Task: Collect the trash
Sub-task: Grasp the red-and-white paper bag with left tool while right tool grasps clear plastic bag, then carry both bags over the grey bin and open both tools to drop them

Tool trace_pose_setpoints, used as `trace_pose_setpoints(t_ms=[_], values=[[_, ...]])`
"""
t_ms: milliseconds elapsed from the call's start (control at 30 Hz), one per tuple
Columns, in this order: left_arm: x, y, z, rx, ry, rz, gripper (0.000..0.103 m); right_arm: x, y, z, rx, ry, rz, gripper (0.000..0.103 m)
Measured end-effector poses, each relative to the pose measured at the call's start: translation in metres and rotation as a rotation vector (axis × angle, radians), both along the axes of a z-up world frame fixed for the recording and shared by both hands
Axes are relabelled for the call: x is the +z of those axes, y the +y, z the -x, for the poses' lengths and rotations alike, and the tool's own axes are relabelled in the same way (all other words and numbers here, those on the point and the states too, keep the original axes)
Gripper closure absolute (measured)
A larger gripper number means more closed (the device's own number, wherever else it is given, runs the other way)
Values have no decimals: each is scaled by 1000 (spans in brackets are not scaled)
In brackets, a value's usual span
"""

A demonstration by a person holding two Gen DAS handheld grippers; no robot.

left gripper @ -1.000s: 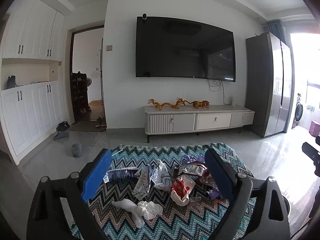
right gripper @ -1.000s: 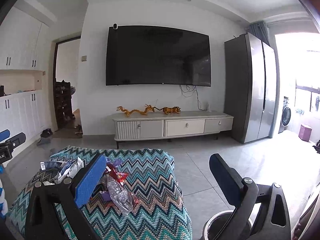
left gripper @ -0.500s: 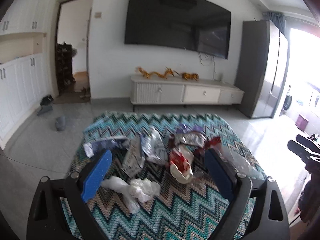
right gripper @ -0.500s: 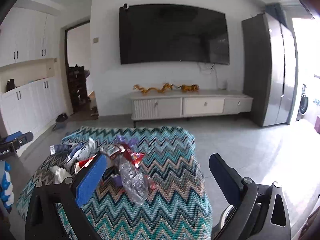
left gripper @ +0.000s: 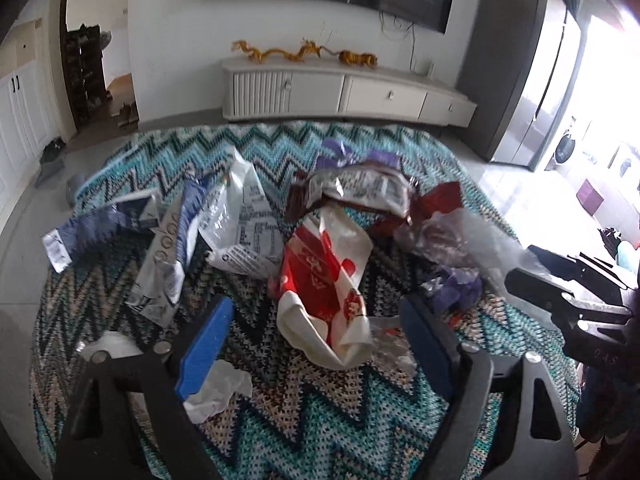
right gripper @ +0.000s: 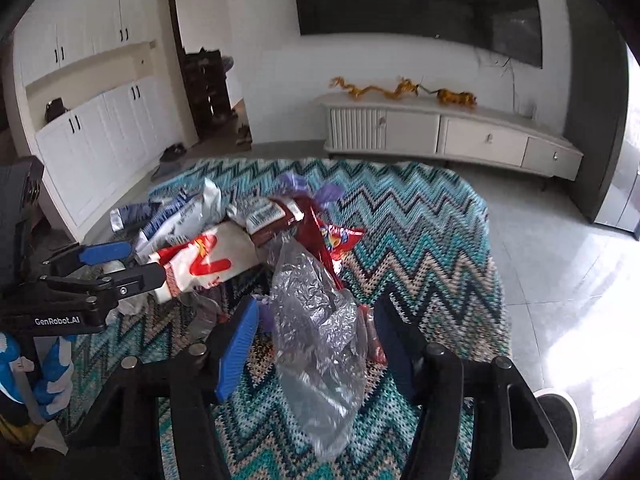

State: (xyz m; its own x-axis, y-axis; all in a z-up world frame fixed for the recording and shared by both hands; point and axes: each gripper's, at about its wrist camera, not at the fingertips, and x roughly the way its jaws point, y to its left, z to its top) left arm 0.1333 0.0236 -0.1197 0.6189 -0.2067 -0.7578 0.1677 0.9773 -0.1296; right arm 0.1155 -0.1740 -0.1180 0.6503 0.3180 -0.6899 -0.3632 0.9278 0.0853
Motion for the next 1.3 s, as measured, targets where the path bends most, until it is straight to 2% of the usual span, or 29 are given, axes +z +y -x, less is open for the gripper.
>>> trace_pose_setpoints(t_ms=[33, 100, 167, 367, 733, 867, 1067, 1300], values=[[-4, 0, -4, 1, 17, 3, 29, -4, 1, -4, 6, 16, 3, 62], [-13, -1, -12, 2, 56, 11, 42, -14, 0, -13, 11, 56, -2, 85], [-17, 0, -13, 1, 78, 23, 65, -17, -3, -15, 5, 69, -5, 94], [-11, 9, -3, 35, 52, 64, 68, -2, -14, 3, 2, 25, -8, 99], [45, 36, 49, 95, -85, 54, 68, 47, -31, 46, 6, -75, -123, 99], [67, 33, 62, 87, -136, 36, 68, 63, -39, 63, 9, -118, -165, 99], [93, -21, 61, -22, -171, -4, 68, 79, -77, 79, -52, -175, -206, 99], [93, -143, 46, -262, -140, -43, 68, 74, -172, 97, -242, -201, -225, 99]])
